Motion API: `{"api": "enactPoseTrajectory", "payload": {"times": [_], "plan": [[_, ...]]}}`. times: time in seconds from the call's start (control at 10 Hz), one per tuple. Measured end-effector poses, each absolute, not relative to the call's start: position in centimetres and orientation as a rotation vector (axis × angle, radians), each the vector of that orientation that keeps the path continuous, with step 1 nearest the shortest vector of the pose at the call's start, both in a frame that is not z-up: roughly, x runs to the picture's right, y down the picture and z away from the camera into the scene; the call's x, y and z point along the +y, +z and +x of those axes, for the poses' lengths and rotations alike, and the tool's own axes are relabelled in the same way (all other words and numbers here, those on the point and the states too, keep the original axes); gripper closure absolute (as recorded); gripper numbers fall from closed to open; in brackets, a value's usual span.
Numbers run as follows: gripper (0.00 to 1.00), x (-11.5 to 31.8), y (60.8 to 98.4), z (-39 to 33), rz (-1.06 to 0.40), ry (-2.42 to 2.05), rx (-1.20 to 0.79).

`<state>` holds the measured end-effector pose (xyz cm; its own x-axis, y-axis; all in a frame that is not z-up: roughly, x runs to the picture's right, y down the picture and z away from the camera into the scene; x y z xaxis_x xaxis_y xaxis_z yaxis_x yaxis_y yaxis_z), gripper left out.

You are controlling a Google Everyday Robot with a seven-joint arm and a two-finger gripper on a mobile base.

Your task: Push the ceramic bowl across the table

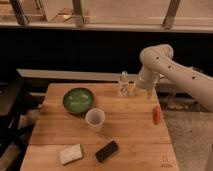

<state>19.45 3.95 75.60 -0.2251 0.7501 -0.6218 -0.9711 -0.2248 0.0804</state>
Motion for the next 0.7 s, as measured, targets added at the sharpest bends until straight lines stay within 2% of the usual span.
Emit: {"api": "enactPoseTrajectory", "payload": {"times": [0.1,0.5,0.7], "plan": [[0.42,3.95,75.6,19.45,-0.55,1.747,0.551],[0.83,3.92,75.59,19.46,-0.55,1.748,0.551],[0.97,3.52,75.84,19.55,-0.547,1.756,0.545]]}}
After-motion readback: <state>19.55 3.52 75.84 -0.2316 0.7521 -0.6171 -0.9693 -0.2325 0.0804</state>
